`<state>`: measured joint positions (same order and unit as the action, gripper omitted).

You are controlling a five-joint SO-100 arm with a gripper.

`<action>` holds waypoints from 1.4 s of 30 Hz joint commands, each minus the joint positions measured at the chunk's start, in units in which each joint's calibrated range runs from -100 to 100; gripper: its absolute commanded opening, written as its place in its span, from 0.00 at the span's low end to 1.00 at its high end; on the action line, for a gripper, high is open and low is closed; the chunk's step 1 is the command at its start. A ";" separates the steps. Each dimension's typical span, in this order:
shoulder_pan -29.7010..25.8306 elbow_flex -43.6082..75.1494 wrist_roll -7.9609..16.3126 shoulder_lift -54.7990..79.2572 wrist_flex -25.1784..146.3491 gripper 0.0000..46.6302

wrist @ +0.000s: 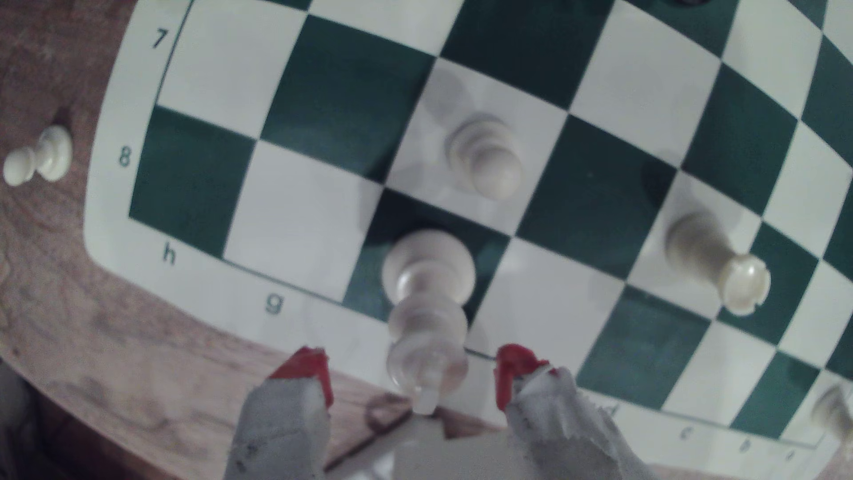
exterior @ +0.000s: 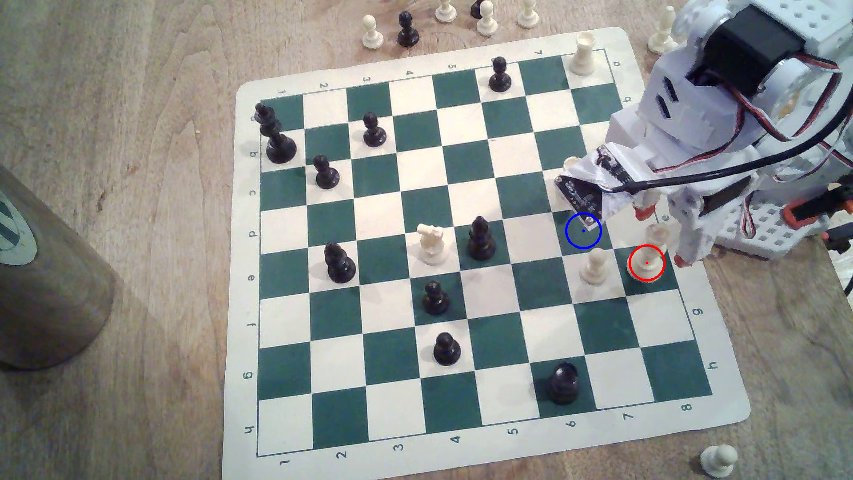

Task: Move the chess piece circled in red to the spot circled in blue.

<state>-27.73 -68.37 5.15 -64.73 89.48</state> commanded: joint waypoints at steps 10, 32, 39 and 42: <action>-0.39 -2.35 0.15 2.25 -3.90 0.38; -1.72 1.01 0.10 -0.05 -1.11 0.03; -1.25 11.61 -0.10 0.38 5.44 0.01; -1.17 15.42 -0.05 1.74 6.83 0.01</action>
<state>-29.20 -61.77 5.35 -64.89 94.42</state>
